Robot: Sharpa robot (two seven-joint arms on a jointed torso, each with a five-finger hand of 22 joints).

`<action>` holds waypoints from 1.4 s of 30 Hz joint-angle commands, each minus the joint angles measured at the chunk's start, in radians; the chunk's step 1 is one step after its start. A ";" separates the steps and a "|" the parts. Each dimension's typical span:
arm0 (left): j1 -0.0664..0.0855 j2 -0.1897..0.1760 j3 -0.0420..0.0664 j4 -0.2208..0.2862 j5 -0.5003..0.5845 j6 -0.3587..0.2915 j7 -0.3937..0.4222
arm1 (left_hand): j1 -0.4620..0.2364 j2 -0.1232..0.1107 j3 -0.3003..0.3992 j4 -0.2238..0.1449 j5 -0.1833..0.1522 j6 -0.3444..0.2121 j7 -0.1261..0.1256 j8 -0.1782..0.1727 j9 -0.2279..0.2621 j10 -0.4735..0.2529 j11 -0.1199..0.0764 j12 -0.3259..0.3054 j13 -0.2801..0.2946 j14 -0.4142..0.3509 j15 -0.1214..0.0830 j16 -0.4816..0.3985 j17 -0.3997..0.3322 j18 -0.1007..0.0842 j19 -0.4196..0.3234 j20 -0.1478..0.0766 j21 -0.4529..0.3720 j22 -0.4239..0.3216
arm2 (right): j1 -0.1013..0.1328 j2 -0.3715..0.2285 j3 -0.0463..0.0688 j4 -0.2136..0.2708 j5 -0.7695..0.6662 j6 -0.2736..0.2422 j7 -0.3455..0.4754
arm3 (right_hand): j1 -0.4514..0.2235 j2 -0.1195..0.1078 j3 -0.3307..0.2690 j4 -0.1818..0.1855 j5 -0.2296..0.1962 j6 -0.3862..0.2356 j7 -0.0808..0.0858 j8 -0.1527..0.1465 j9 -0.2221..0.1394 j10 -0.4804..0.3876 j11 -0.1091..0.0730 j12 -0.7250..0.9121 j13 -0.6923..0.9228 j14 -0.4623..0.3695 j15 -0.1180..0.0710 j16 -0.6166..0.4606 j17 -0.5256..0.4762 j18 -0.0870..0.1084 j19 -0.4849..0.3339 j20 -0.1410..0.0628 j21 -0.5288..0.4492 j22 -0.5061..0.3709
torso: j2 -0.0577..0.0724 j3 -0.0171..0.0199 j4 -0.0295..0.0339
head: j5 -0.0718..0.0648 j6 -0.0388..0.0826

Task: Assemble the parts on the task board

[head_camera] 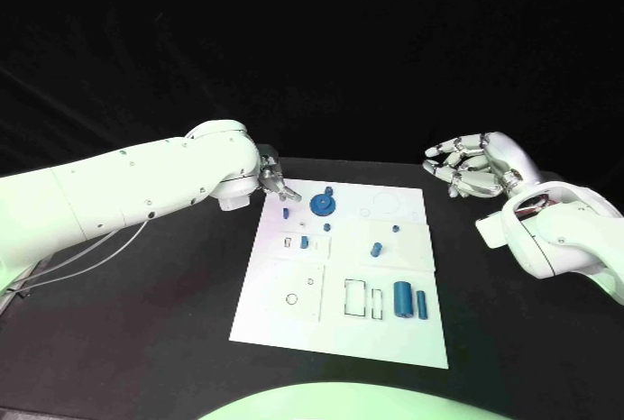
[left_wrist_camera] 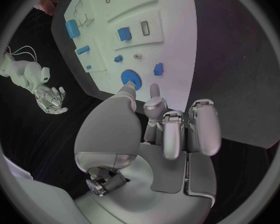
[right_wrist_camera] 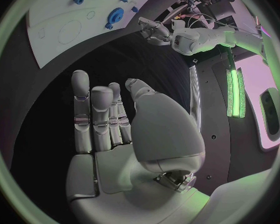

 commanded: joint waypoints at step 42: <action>-0.025 0.073 -0.006 -0.130 -0.001 0.125 -0.030 | 0.007 0.030 -0.026 -0.001 0.008 0.018 0.004 -0.012 -0.019 -0.010 -0.002 -0.001 -0.006 0.103 0.009 0.002 0.263 -0.007 -0.004 0.008 -0.007 -0.001 | -0.001 0.002 0.000 0.000 -0.003 0.003 0.011 | -0.010 -0.002 0.001 0.004 0.008 -0.009 -0.002 0.007 0.001 -0.008 0.002 0.005 -0.003 0.004 0.000 -0.004 0.001 0.019 0.001 -0.002 -0.009 -0.002 | 0.000 0.0006 -0.0015 | 0.006 -0.003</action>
